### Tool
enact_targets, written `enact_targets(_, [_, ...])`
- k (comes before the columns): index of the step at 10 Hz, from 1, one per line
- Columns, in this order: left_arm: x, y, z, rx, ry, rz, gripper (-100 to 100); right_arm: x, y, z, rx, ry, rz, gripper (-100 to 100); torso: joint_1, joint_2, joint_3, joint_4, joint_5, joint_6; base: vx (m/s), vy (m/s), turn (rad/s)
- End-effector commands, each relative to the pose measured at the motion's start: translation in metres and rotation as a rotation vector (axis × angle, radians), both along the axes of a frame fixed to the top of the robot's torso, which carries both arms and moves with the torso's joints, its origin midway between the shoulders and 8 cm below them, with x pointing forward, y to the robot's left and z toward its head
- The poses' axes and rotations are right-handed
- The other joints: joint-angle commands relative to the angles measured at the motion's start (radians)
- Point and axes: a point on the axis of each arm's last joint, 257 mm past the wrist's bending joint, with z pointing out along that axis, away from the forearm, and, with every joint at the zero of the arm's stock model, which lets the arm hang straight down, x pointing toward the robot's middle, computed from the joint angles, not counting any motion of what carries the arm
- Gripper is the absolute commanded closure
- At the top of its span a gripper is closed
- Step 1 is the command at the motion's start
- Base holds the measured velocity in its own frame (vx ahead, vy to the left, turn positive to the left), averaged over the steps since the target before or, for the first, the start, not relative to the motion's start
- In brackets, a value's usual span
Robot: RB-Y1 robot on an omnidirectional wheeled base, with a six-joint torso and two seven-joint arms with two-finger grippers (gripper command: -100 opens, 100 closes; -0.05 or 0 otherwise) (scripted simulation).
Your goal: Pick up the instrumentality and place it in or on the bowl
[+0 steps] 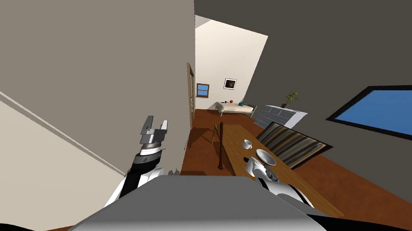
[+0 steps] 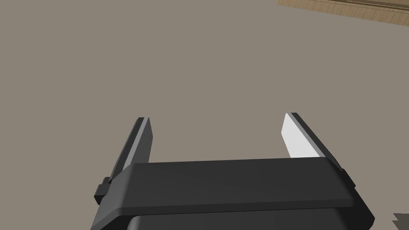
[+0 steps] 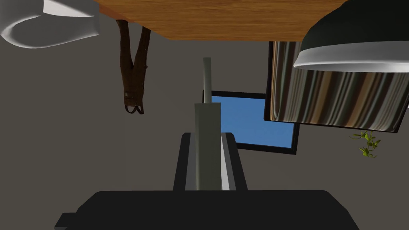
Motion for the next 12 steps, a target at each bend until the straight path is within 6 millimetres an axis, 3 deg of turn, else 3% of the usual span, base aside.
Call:
enact_targets(1, [0.000,0.000,0.000,0.000,0.000,0.000,0,0.006,-0.008,0.008,0.006,0.000,-0.006,100,0.000,0.000,0.000,0.000,0.000,0.000,0.079,-0.020,-0.067])
enact_targets(4, [0.000,0.000,0.000,0.000,0.000,0.000,0,0.005,-0.023,0.014,0.020,-0.009,-0.011,100,-0.002,0.000,0.000,0.000,-0.001,0.000,0.092,-0.018,-0.013])
enact_targets(12, [0.000,0.000,0.000,0.000,0.000,0.000,0,-0.024,-0.083,0.025,0.047,-0.055,0.013,100,-0.002,0.003,0.002,0.002,0.000,-0.001,0.081,-0.036,0.080])
